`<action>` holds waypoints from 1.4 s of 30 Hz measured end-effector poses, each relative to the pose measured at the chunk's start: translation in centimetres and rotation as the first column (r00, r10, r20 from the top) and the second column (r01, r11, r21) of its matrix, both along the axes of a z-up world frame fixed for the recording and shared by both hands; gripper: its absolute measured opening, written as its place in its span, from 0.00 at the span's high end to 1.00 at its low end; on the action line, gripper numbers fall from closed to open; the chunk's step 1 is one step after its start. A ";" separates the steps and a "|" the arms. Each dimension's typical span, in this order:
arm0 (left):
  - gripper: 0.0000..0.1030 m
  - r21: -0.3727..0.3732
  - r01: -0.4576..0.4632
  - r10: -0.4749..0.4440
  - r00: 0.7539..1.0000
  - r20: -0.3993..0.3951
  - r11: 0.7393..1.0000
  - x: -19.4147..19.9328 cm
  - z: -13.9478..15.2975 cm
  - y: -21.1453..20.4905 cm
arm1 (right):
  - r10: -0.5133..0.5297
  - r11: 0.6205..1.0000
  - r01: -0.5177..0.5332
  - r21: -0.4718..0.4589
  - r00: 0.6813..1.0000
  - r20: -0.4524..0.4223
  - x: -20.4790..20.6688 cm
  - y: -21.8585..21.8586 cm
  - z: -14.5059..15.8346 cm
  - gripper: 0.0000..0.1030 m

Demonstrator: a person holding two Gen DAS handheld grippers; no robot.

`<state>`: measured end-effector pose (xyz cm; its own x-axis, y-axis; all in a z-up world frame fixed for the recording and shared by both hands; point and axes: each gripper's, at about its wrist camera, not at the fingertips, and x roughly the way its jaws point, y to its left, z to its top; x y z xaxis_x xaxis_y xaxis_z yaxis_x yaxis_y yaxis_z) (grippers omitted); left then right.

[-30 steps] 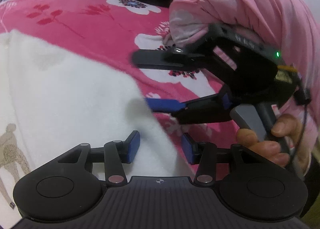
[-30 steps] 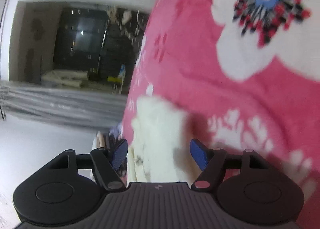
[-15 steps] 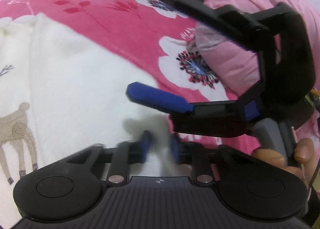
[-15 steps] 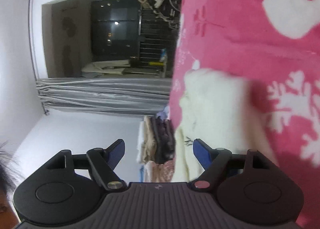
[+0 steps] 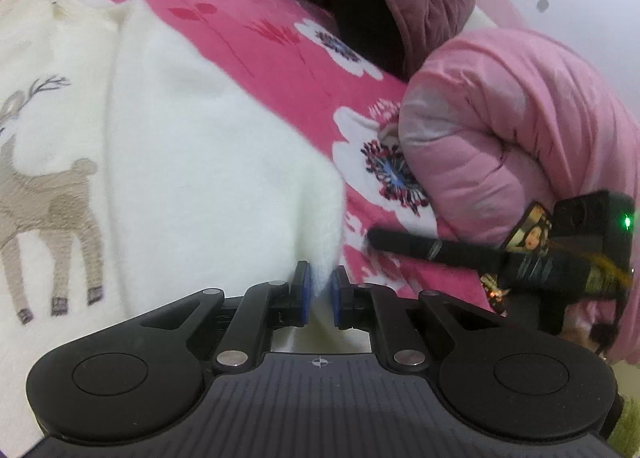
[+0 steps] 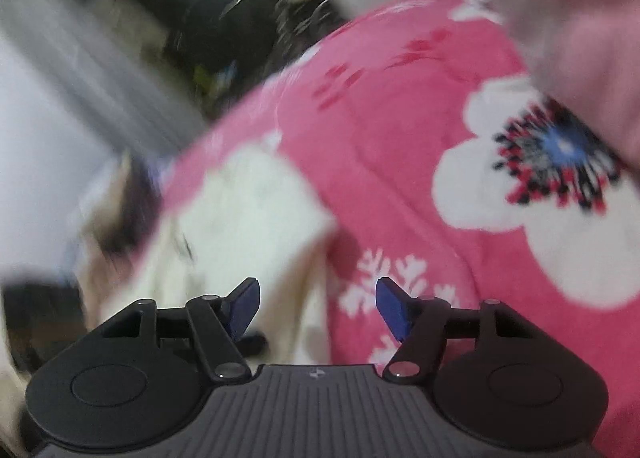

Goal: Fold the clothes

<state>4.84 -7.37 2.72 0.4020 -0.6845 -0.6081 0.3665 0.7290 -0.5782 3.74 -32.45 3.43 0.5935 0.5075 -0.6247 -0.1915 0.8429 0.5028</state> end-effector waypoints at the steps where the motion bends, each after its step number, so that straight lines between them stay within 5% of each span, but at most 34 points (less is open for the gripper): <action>1: 0.91 -0.005 -0.006 0.006 1.000 0.003 1.000 -0.1 0.0 0.3 | 0.035 0.998 -0.035 -0.046 0.999 0.009 -0.7 0.7 -0.3 0.34; 9: 0.92 -0.005 -0.046 0.046 0.999 0.014 0.999 -0.4 0.1 1.8 | 0.092 0.979 -0.075 -0.189 0.992 0.082 -0.1 4.6 -1.8 0.36; 14: 0.91 0.003 -0.039 0.039 0.999 0.036 0.999 -0.6 0.0 1.7 | 0.056 0.988 -0.041 -0.148 0.993 0.100 0.4 3.6 -2.8 0.39; 18: 0.92 0.003 -0.036 0.036 0.998 0.048 0.999 -0.8 0.0 1.6 | 0.017 0.985 0.000 -0.170 0.995 0.098 0.6 2.7 -2.9 0.51; 23: 0.92 0.007 -0.027 0.026 0.998 0.065 1.000 -1.0 0.2 1.4 | 0.038 0.997 -0.030 -0.077 0.993 0.109 1.5 3.3 -3.4 0.51; 28: 0.91 0.017 -0.017 0.015 0.996 0.087 1.000 -1.3 0.5 1.4 | -0.004 0.986 0.028 -0.167 0.990 0.142 2.2 3.5 -3.5 0.69; 31: 0.91 0.021 -0.013 0.012 0.996 0.087 1.000 -1.3 0.4 1.3 | -0.050 0.993 0.064 -0.104 0.989 0.139 3.1 2.5 -3.8 0.69; 37: 0.91 0.021 -0.003 0.002 0.997 0.075 1.000 -0.9 -0.1 0.8 | -0.051 0.989 0.074 -0.125 0.983 0.175 3.0 2.1 -4.0 0.69; 42: 0.88 -0.007 0.009 -0.009 1.000 0.021 1.000 -0.2 -0.2 0.8 | -0.083 0.997 0.083 0.004 0.990 0.117 3.6 0.2 -5.1 0.66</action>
<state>4.66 -6.59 2.53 0.4086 -0.6923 -0.5948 0.3855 0.7216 -0.5751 7.30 -32.22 -1.65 0.7024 0.4533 -0.5487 -0.1785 0.8585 0.4808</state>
